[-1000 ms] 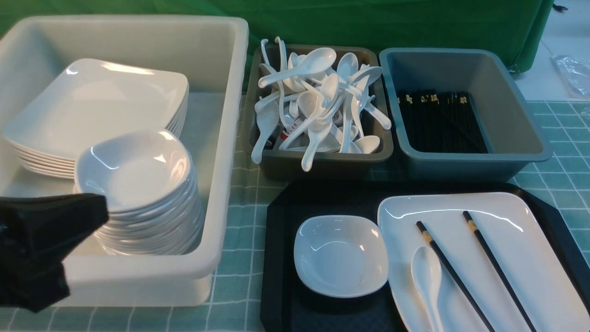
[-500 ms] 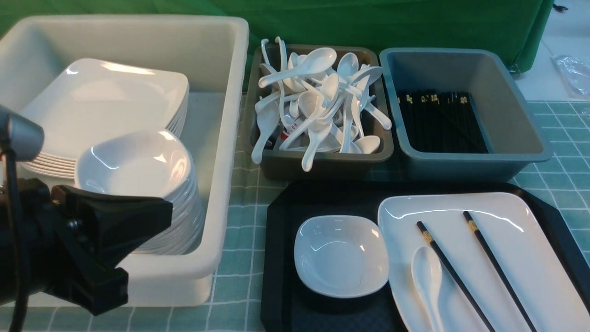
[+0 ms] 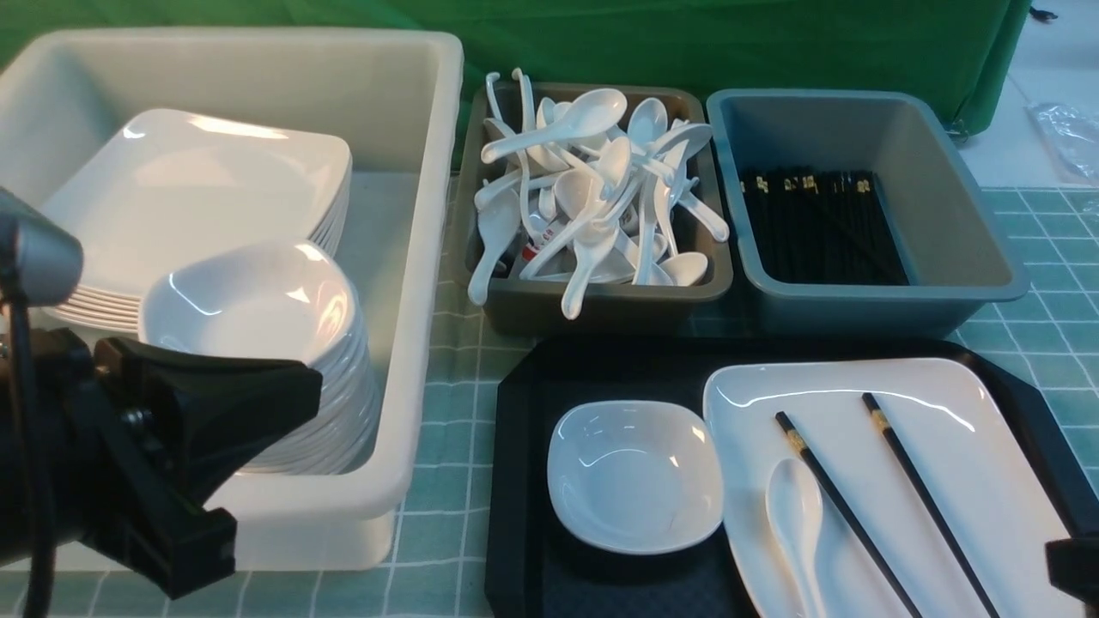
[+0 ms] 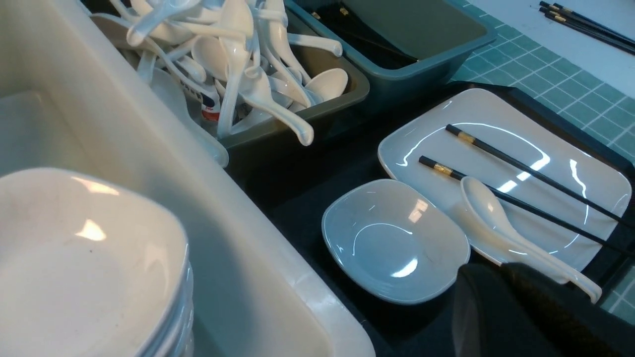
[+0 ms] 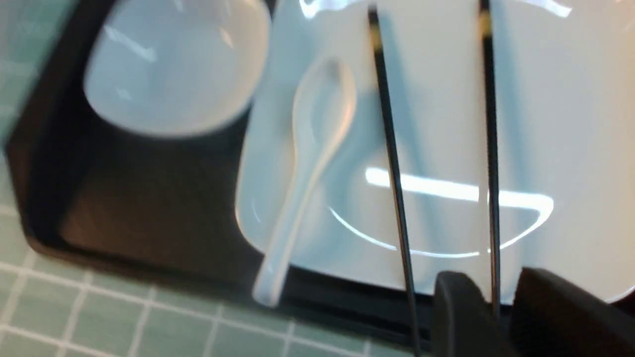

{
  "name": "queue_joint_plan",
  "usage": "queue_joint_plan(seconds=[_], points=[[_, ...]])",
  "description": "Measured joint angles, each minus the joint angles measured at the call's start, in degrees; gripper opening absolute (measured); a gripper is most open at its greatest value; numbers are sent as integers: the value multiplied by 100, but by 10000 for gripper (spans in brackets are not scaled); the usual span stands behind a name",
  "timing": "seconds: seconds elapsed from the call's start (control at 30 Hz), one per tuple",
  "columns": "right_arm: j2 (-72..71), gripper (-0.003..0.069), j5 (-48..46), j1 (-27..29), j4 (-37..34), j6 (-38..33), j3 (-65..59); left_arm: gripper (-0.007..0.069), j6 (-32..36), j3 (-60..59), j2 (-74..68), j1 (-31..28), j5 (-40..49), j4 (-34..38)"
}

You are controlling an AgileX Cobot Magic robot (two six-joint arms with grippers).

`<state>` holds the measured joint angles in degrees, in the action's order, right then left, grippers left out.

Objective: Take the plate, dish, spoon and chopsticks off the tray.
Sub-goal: Use the right arm to grab a pair of chopsticks from the plate

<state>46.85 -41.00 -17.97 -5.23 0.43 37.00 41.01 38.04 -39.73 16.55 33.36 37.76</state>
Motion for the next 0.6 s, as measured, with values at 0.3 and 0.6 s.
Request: queue_joint_plan(seconds=[0.3, 0.6], points=[[2677, 557, -2, -5, 256, -628, 818, 17, 100, 4, 444, 0, 60, 16], [3895, 690, 590, -5, 295, -892, 957, 17, 100, 4, 464, 0, 60, 16]])
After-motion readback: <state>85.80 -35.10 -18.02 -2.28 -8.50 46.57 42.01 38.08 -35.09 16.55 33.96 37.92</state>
